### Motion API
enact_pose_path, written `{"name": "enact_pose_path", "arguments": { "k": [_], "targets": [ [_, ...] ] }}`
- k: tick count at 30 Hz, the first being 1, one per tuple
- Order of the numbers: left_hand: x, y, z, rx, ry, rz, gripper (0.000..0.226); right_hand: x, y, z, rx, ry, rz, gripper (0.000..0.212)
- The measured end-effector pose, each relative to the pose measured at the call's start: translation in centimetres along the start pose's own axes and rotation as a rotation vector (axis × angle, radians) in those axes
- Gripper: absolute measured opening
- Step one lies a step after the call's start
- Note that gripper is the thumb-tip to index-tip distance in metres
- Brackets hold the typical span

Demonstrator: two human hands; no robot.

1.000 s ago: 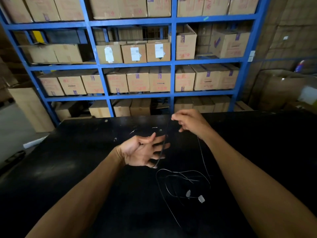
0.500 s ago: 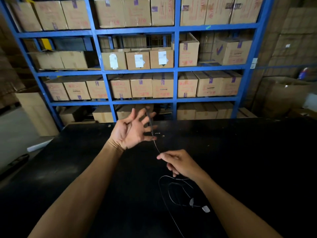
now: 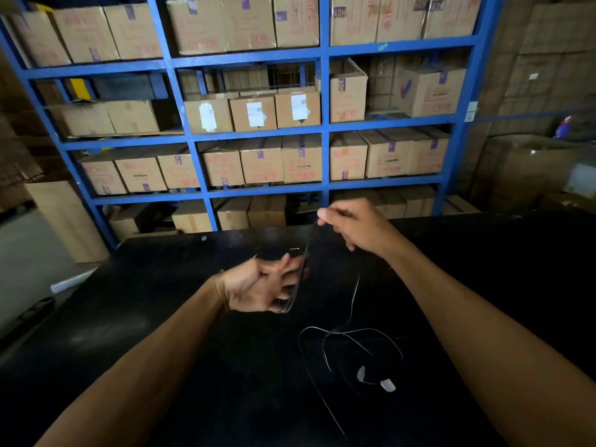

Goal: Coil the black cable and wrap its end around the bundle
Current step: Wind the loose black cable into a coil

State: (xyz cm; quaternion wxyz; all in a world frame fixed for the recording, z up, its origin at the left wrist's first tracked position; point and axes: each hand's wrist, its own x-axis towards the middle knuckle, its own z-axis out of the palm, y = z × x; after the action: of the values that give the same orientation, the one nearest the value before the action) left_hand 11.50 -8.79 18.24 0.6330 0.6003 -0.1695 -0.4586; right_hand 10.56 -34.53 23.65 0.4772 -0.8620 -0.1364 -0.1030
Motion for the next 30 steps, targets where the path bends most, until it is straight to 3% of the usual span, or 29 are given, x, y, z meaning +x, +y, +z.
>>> {"name": "enact_pose_path", "arguments": {
  "k": [5,9,13,17,20,23,26,30],
  "targets": [
    [0.0,1.0,3.1,-0.042,-0.204,0.076,0.054,1.0,1.2,1.0,-0.016,0.071,0.051,0.021],
    [-1.0,3.0,3.2,-0.119,-0.246,0.264,0.058,-1.0,3.8,4.2,0.120,-0.047,0.127,0.014],
    [-1.6,4.9,1.5,-0.223,-0.122,0.413,0.061,-3.6,4.9,7.7,0.253,-0.231,0.190,0.027],
    [-2.0,5.8,-1.4,-0.271,0.170,0.489,0.053,-5.5,4.6,8.9,0.274,-0.319,0.174,0.030],
    [-2.5,5.2,-3.4,-0.280,0.343,0.460,0.049,-5.7,3.4,7.3,0.238,-0.337,0.137,0.027],
    [-2.7,3.6,-4.4,-0.168,0.400,0.320,0.048,-4.7,1.3,4.5,0.184,-0.323,0.074,0.019],
    [-2.4,2.5,-3.1,0.038,0.353,0.118,0.051,-2.7,-0.8,1.6,0.106,-0.243,0.015,0.015],
    [-1.4,2.5,0.1,0.186,0.127,-0.026,0.052,0.5,-2.1,-0.3,0.013,-0.135,-0.004,0.012]
  ]
}}
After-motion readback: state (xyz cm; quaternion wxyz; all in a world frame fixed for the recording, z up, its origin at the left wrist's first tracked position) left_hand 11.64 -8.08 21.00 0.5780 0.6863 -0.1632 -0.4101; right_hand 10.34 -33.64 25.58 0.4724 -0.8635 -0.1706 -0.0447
